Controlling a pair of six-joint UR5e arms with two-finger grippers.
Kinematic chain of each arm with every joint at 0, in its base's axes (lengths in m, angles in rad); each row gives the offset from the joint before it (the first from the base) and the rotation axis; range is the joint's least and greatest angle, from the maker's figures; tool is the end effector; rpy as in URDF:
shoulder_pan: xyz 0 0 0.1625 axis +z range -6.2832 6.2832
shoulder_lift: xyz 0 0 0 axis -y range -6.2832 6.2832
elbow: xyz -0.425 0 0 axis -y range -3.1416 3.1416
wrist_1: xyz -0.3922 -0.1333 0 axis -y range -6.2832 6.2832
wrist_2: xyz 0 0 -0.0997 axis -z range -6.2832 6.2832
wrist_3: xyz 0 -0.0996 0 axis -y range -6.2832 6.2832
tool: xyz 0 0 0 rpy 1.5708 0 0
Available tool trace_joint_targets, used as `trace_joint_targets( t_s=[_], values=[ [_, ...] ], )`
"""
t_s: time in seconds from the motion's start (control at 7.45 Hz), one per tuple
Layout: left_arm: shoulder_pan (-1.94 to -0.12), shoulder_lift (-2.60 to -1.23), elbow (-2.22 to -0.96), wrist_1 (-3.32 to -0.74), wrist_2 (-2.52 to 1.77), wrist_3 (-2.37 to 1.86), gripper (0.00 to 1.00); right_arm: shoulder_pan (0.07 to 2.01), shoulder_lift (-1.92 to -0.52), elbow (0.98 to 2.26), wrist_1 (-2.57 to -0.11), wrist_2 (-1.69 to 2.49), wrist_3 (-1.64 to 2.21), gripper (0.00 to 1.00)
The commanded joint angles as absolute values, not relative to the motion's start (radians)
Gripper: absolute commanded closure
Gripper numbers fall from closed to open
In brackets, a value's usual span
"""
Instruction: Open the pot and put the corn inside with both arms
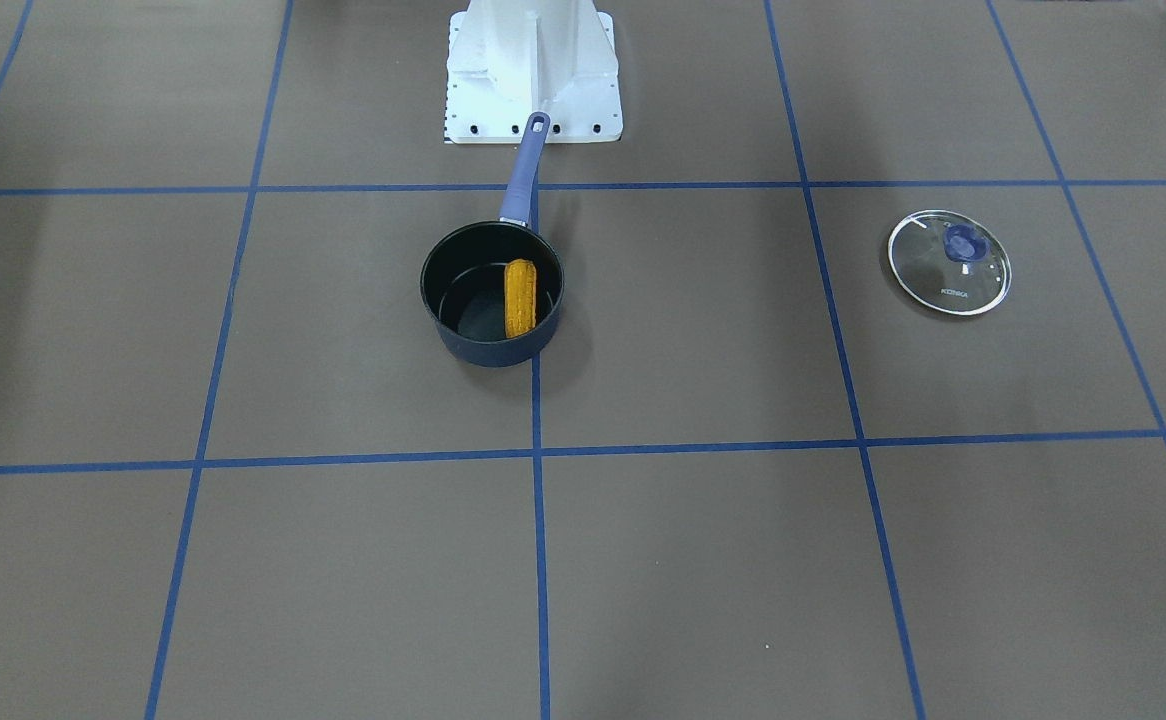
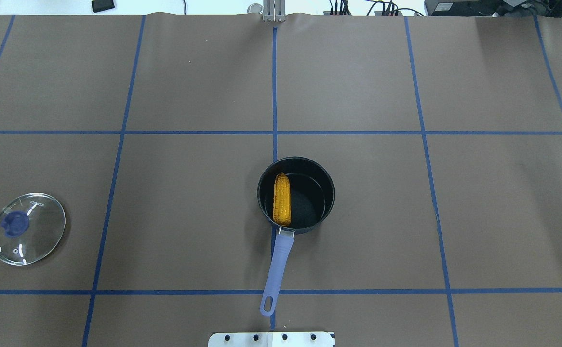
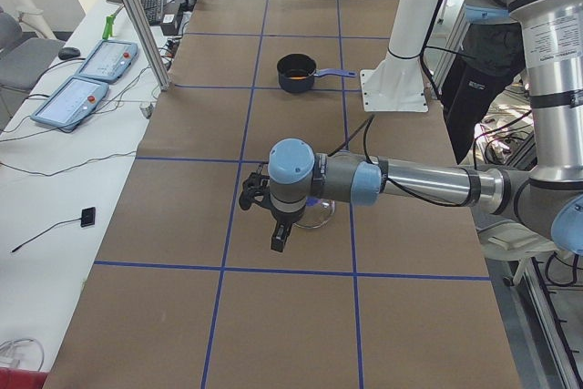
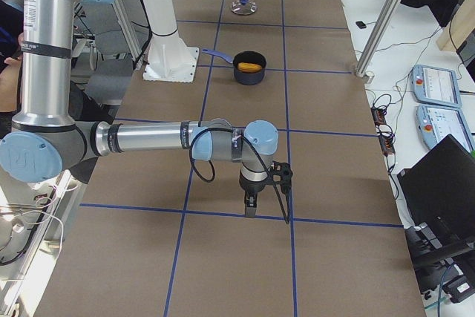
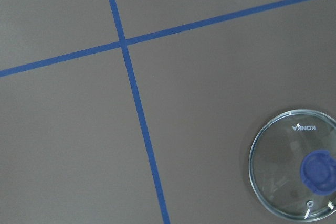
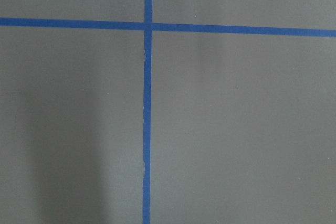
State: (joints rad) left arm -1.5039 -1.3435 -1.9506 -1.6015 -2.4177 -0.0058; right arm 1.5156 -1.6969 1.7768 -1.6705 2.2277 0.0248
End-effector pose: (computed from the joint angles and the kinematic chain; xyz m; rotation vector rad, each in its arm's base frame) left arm -0.0317 -0.4049 0.5637 0.1414 0.8506 0.1348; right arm 0.0483 -0.4390 0.6337 -0.0453 -0.6556 -0.0228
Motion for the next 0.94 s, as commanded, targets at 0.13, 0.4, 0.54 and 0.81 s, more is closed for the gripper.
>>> trace_joint_targets(
  t_s=[0.13, 0.4, 0.54, 0.81],
  values=[
    [-1.282, -1.378, -2.034, -1.708, -2.428, -0.402, 0.02, 1.514, -1.697, 1.778, -1.669, 2.227, 0.025, 0.0],
    [-1.269, -1.382, -2.019, -1.803, -2.271, -0.394, 0.02, 1.514, -1.697, 1.778, -1.669, 2.227, 0.025, 0.0],
    [-1.269, -1.384, -2.002, -1.846, -2.266, -0.394, 0.02, 1.514, -1.698, 1.778, -1.669, 2.227, 0.023, 0.0],
    [-1.267, -1.312, -1.968, -1.893, -2.286, -0.391, 0.02, 1.514, -1.697, 1.778, -1.669, 2.227, 0.025, 0.0]
  ],
)
